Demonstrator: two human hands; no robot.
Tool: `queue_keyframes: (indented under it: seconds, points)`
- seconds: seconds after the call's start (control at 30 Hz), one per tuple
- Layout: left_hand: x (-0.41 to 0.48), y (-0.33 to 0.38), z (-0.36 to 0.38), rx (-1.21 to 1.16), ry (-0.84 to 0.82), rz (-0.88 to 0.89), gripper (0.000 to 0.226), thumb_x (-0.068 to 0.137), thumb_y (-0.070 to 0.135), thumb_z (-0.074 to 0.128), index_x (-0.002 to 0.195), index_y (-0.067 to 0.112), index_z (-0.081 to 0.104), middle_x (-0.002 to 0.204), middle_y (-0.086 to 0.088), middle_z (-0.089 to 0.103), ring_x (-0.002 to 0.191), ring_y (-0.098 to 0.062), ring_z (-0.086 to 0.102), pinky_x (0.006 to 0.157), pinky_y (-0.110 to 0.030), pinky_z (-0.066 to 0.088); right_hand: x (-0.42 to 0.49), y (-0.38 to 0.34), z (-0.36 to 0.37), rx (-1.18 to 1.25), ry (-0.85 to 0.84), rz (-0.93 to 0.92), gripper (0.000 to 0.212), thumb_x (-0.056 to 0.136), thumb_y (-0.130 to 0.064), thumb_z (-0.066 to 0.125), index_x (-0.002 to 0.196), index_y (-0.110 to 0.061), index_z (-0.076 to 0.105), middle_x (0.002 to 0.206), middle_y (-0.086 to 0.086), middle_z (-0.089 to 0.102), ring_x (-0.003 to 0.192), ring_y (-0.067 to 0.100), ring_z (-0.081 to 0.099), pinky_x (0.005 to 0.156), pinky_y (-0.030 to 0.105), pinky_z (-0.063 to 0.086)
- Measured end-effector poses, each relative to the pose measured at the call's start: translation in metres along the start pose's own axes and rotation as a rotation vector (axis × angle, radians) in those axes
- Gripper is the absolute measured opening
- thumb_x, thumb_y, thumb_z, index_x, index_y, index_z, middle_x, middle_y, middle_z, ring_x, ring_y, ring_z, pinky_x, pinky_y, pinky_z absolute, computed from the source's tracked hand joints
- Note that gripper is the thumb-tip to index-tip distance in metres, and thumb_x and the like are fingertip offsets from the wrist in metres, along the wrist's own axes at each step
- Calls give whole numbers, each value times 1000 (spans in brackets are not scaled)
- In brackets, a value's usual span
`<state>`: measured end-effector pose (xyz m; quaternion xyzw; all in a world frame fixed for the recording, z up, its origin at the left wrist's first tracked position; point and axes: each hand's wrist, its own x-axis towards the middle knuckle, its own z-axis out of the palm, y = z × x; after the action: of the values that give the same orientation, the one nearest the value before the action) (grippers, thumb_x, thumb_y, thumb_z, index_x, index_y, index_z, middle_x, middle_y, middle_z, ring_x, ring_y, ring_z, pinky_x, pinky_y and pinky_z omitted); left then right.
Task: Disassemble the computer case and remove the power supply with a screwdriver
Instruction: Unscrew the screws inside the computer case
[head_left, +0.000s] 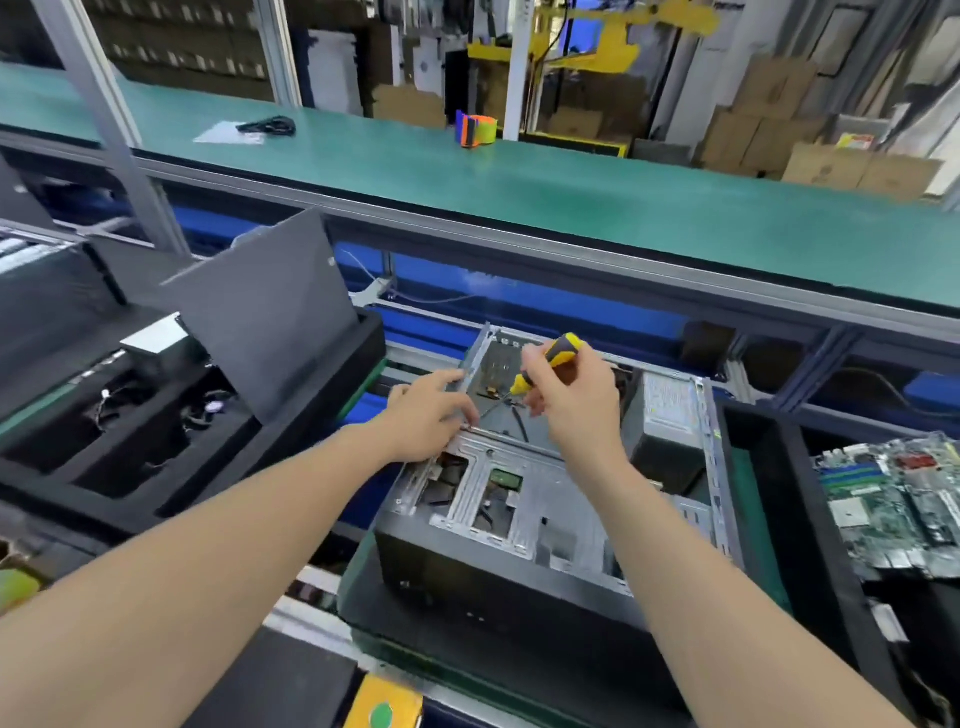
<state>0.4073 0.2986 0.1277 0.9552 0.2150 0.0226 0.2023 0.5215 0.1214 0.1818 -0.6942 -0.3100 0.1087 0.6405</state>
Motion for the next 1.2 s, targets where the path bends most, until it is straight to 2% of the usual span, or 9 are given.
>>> queue_keyframes:
  seconds: [0.2, 0.3, 0.6, 0.7, 0.8, 0.9, 0.97, 1.1, 1.2]
  points:
    - [38, -16, -14, 231, -242, 204, 38, 106, 48, 31, 91, 40, 64, 170, 9, -6, 155, -13, -14, 123, -48, -7, 0, -3, 30, -183, -22, -62, 21, 102, -37, 68, 97, -17, 62, 78, 1, 70, 61, 13, 68, 61, 24, 54]
    - [48, -18, -12, 339, -269, 311, 45, 107, 50, 27, 117, 38, 69, 169, 10, -11, 153, -14, -24, 123, -53, -11, -1, -6, 41, -239, -55, -77, 24, 102, -39, 67, 96, -17, 61, 79, 4, 69, 69, 24, 68, 67, 43, 57]
    - [56, -29, -20, -166, -477, 366, 13, 97, 18, 62, 94, 10, 70, 161, 31, -6, 152, -2, -10, 126, -47, 8, 0, -10, 55, -342, -49, -67, 24, 101, -34, 68, 97, -11, 61, 79, 8, 69, 72, 31, 67, 72, 54, 56]
    - [63, -33, -14, -292, -478, 336, 26, 92, 22, 66, 115, 9, 65, 133, 46, 14, 147, -8, 12, 124, -48, 20, 1, -14, 59, -373, -60, -76, 23, 101, -34, 69, 97, -13, 62, 80, 3, 68, 73, 28, 67, 74, 51, 56]
    - [66, -35, -11, -390, -467, 299, 42, 87, 20, 68, 127, 17, 57, 115, 42, 25, 131, -7, 29, 118, -43, 30, 1, -17, 62, -394, -85, -87, 23, 102, -34, 68, 98, -12, 62, 82, -3, 68, 75, 24, 67, 76, 48, 56]
    - [63, -33, -13, -405, -495, 313, 22, 89, 20, 65, 96, 40, 66, 122, 38, 30, 105, -14, 34, 100, -30, 33, 1, -20, 62, -444, -138, -100, 21, 102, -33, 67, 104, -13, 63, 87, -4, 69, 79, 21, 67, 79, 49, 57]
    - [61, -31, -16, -428, -522, 310, 33, 91, 19, 64, 79, 49, 65, 136, 2, 34, 114, -33, 34, 91, -24, 35, 2, -23, 61, -486, -175, -117, 19, 102, -33, 67, 105, -14, 63, 89, -4, 69, 81, 21, 68, 80, 50, 56]
    - [57, -30, -16, -441, -499, 215, 22, 92, 13, 67, 107, 23, 55, 154, -26, 24, 139, -38, 35, 111, -39, 40, 1, -27, 58, -498, -224, -134, 13, 99, -30, 71, 96, -22, 61, 84, -7, 68, 78, 20, 68, 77, 49, 56]
    - [56, -29, -15, -447, -481, 207, 56, 95, 11, 64, 145, 9, 38, 161, -20, 16, 135, -29, 45, 101, -25, 46, 1, -31, 62, -523, -227, -166, 21, 95, -30, 76, 96, -22, 57, 80, -5, 67, 77, 22, 67, 75, 46, 55]
